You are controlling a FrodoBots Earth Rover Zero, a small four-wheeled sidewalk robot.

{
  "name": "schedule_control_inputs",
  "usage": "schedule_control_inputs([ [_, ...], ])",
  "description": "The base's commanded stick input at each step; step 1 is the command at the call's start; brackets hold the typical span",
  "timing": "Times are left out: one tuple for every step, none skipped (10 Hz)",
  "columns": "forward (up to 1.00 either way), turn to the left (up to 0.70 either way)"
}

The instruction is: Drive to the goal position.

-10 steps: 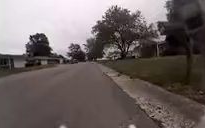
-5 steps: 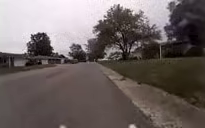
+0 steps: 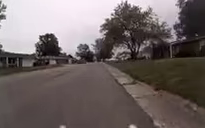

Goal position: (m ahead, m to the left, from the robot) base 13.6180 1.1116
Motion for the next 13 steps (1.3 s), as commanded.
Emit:
schedule_control_inputs([
  [1.00,0.00],
  [1.00,0.00],
  [1.00,0.00],
  [1.00,0.00],
  [1.00,0.00],
  [1.00,0.00],
  [1.00,0.00],
  [1.00,0.00],
  [1.00,0.00],
  [1.00,-0.06],
  [1.00,-0.25],
  [1.00,-0.28],
  [1.00,-0.10],
])
